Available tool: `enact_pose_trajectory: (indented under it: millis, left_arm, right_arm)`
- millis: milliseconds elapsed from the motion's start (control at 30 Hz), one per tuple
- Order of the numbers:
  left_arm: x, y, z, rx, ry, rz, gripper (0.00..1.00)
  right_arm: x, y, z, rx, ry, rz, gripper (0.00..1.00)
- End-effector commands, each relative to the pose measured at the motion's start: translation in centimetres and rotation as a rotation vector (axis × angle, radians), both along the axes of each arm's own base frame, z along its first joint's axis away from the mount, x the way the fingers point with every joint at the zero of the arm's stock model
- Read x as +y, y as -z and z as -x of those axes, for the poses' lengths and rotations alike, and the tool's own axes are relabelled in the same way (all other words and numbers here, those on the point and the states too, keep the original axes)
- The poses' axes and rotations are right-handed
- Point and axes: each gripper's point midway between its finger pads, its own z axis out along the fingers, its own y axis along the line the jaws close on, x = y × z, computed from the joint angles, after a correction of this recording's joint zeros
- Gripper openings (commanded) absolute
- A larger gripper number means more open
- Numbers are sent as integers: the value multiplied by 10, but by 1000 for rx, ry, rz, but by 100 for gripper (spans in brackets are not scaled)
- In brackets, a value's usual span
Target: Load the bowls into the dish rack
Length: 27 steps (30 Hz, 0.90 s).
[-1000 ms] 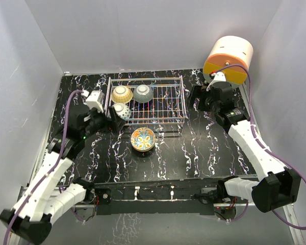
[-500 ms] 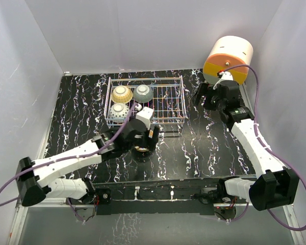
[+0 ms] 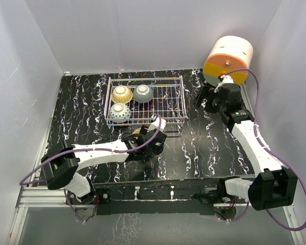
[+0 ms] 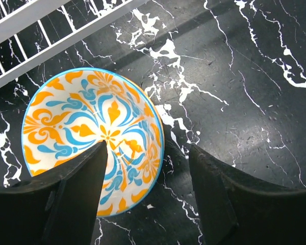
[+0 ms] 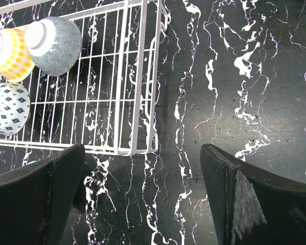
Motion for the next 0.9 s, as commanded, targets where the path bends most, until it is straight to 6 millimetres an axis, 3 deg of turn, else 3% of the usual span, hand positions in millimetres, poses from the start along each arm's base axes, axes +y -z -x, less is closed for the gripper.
enact_pose_trajectory:
  millis: [0,367,633,867]
  left_arm:
    - [-7,-2,-13,-62,-20,27,61]
    - [2,22,-22,-9,-34,35,56]
    - [0,22,-24,2,-25,57,49]
    - [2,36,-22,43,-31,76,46]
  right_arm:
    - [-1,-27,-7,-98,-1,-25,100]
    - [-3,-23,-8,-93,3,-34,100]
    - [-6,-24,-8,-97,11,-32,100]
    - [-7,-22,-6,-94,13,-34,100]
